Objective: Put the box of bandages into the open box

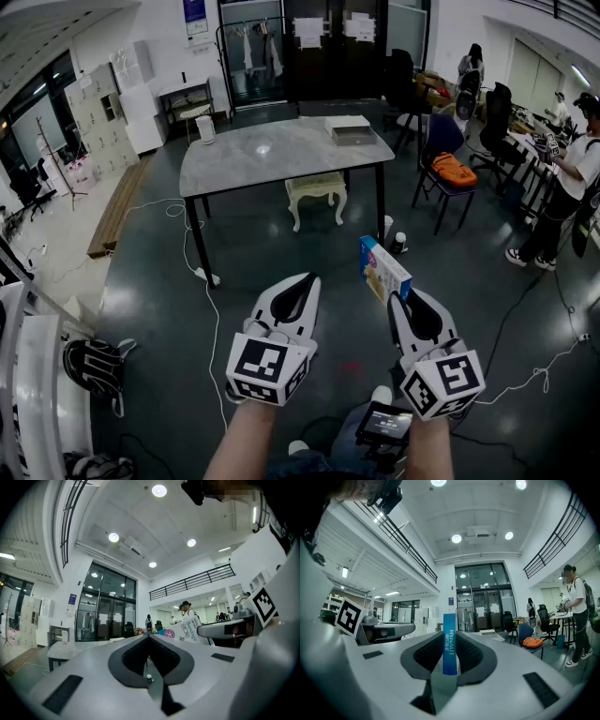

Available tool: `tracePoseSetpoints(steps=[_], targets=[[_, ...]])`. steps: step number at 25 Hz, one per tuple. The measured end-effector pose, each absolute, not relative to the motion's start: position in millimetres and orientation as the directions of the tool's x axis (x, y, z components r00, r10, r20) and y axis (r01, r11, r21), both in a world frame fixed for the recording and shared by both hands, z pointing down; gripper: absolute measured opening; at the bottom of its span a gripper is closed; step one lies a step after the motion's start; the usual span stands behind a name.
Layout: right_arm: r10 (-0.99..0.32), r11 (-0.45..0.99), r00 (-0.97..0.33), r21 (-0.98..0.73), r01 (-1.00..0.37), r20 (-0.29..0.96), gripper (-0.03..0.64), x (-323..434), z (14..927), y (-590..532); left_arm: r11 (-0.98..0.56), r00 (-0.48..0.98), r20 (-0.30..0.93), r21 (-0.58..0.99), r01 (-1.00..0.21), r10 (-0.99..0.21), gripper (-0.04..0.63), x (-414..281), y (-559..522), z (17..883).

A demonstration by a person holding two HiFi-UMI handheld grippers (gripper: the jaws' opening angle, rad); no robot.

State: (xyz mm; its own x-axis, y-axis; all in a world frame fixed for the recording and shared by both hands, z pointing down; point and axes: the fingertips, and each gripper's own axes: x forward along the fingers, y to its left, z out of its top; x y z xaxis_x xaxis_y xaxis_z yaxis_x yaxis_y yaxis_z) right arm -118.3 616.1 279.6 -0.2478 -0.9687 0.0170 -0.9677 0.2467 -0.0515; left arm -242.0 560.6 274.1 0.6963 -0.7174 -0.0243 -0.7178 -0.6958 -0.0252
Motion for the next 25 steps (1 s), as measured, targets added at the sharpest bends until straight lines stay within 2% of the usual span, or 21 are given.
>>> tracePoseSetpoints(steps=[11,15,25], targets=[[-0.971,0.236,-0.238,-0.085,-0.968,0.016,0.094,-96,289,586,-0.719,0.721,-0.013,-0.055,-0.693,-0.693,0.011,-210,542,275],[-0.966,0.259,-0.259,-0.1,-0.961,-0.007,0.094,-68,283,555,-0.705,0.707,-0.015,-0.062,-0.707,-0.707,0.011,-183,518,271],[-0.926,0.375,-0.378,-0.059,-0.925,0.027,0.094,25,279,468,-0.624,0.624,-0.027,-0.011,-0.781,-0.781,0.011,-92,437,273]])
